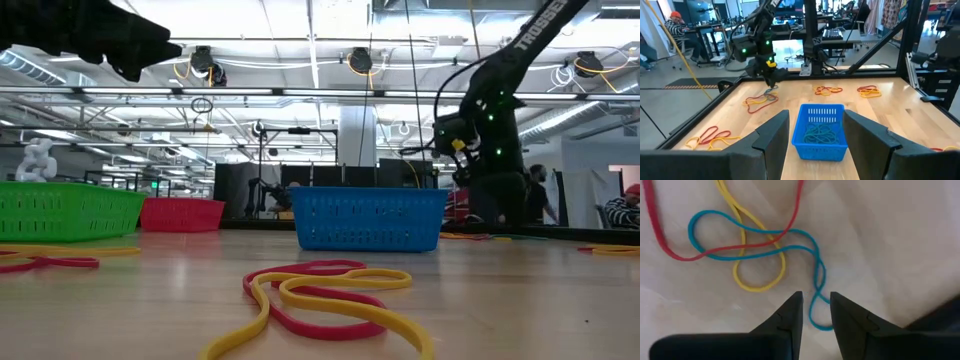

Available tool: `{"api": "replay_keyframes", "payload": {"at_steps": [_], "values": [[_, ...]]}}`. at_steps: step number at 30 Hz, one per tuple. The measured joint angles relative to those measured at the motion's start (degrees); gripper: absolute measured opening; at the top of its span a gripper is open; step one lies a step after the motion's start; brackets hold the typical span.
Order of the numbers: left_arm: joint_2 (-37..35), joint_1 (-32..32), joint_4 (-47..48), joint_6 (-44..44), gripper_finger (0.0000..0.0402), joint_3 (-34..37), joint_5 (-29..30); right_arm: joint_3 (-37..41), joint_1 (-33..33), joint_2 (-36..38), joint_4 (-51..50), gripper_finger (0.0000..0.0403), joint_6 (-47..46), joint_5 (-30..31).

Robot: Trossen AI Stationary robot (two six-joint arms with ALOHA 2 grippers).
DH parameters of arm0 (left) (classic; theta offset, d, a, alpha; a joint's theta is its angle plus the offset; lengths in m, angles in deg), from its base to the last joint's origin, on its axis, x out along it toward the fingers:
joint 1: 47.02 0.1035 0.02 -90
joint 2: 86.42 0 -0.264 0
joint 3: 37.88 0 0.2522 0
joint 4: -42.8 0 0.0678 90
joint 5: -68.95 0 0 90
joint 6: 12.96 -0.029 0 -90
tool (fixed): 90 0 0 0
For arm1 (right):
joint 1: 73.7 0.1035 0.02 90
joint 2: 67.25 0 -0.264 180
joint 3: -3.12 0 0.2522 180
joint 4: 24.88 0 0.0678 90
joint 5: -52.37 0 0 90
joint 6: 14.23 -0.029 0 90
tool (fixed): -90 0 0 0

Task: Sort rubber bands into baskets
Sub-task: Put the blue rubber band into the blue bin

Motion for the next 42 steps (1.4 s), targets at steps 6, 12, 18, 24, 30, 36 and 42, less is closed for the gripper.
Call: {"api": "replay_keyframes", "payload": {"at_steps": [6,12,18,24,30,36,42], "values": [[0.0,0.0,0.0,0.0,0.0191,0.0,0.0,-1.0,0.0,-7.5,0.4,0.0087,1.3,1.0],[0.0,0.0,0.0,-1.0,0.0191,0.0,0.1,-5.5,-0.3,-9.9,-5.2,0.0014,1.3,0.4],[0.0,0.1,0.0,-1.1,0.0191,0.0,0.0,-14.0,0.1,-7.0,-10.4,0.0004,0.2,3.3],[0.0,0.1,0.1,-1.1,0.0191,0.0,0.0,-23.1,2.2,-3.8,-17.8,0.0001,-3.4,3.0],[0.0,0.1,0.2,-0.9,0.0191,0.0,0.0,-31.3,7.8,-0.3,-22.7,0.0001,-6.4,2.6],[0.0,0.1,0.0,-0.3,0.0191,0.0,0.0,-34.3,15.7,4.2,-19.5,0.0,-10.2,-3.1],[0.0,0.1,0.0,0.6,0.0191,0.0,0.0,-34.3,27.2,6.3,-12.6,0.0,-14.8,-5.2]]}}
